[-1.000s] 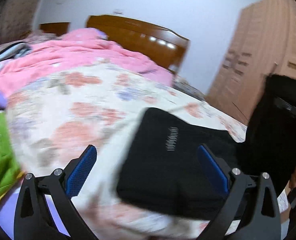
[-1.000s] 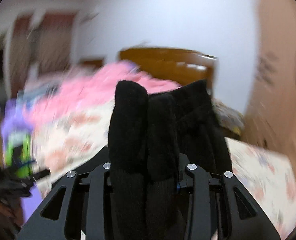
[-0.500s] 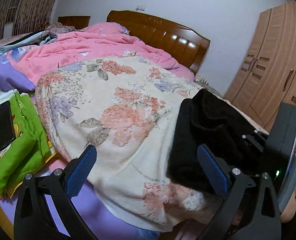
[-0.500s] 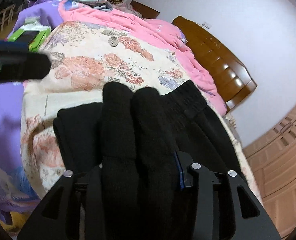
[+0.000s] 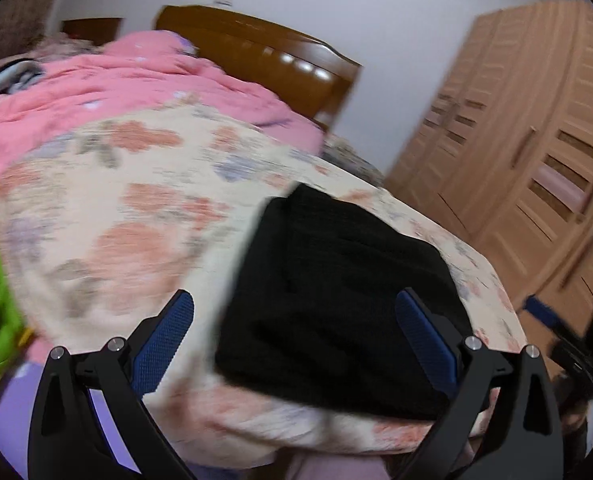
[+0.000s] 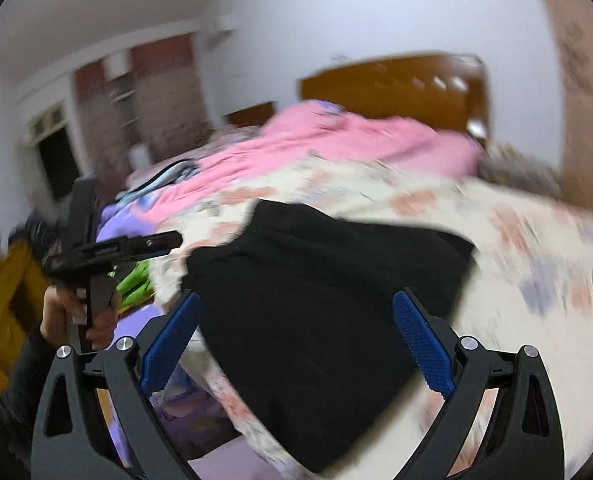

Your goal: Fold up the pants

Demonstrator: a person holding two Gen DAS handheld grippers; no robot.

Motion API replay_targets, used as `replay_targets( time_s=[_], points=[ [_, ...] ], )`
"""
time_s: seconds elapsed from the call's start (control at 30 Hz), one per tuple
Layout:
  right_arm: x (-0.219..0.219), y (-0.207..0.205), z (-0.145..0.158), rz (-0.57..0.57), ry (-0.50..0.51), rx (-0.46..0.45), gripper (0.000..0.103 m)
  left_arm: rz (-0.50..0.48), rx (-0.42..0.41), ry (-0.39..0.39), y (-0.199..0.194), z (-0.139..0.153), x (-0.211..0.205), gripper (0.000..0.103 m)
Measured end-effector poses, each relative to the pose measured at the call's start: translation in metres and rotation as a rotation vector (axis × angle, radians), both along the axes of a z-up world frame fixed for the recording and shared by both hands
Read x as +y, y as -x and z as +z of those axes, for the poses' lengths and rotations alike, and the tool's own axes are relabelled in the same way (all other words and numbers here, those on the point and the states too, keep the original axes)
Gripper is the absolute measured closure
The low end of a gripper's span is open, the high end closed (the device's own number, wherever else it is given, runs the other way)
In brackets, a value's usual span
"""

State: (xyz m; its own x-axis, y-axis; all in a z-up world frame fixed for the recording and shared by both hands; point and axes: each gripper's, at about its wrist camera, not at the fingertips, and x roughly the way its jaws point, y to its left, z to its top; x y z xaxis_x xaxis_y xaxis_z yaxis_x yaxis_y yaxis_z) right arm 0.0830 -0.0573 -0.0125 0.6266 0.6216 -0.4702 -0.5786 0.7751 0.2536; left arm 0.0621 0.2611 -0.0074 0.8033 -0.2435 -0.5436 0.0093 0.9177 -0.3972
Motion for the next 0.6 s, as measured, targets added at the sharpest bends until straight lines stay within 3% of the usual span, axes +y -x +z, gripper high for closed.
replay_targets(
  time_s=[0.1, 0.17, 0.23, 0.27, 0.3, 0.33, 0.37, 0.43, 0.53, 0.6],
  points=[
    [-0.007, 0.001, -0.014, -0.020, 0.013, 0.014, 0.009, -0.032, 0.048, -0.104, -0.024, -0.004, -0.029, 0.004],
    [-0.007, 0.000, -0.021, -0.025, 0.027, 0.023, 0.009, -0.060, 0.085, -0.175, -0.038, -0.010, -0.045, 0.017],
    [-0.008, -0.001, -0.034, -0.032, 0.037, 0.043, 0.009, -0.046, 0.131, -0.263, -0.049, -0.019, -0.055, 0.038],
    [-0.006, -0.003, -0.039, -0.036, 0.044, 0.050, 0.009, -0.055, 0.139, -0.294, -0.052, -0.023, -0.058, 0.042],
    [-0.005, -0.004, -0.044, -0.040, 0.056, 0.061, 0.009, -0.066, 0.132, -0.293, -0.051, -0.024, -0.057, 0.049],
    [-0.002, -0.006, -0.047, -0.044, 0.063, 0.071, 0.009, -0.058, 0.113, -0.298, -0.049, -0.022, -0.056, 0.065],
    [-0.003, -0.007, -0.051, -0.049, 0.064, 0.080, 0.009, -0.049, 0.100, -0.307, -0.046, -0.019, -0.055, 0.066],
    [-0.004, -0.009, -0.056, -0.053, 0.055, 0.092, 0.009, -0.060, 0.046, -0.301, -0.034, -0.005, -0.056, 0.080],
    [-0.006, -0.006, -0.056, -0.060, 0.049, 0.090, 0.009, -0.051, -0.001, -0.286, -0.014, 0.016, -0.056, 0.081],
    [-0.005, -0.006, -0.058, -0.061, 0.048, 0.101, 0.009, -0.040, 0.027, -0.264, -0.013, 0.010, -0.049, 0.081]
  ],
)
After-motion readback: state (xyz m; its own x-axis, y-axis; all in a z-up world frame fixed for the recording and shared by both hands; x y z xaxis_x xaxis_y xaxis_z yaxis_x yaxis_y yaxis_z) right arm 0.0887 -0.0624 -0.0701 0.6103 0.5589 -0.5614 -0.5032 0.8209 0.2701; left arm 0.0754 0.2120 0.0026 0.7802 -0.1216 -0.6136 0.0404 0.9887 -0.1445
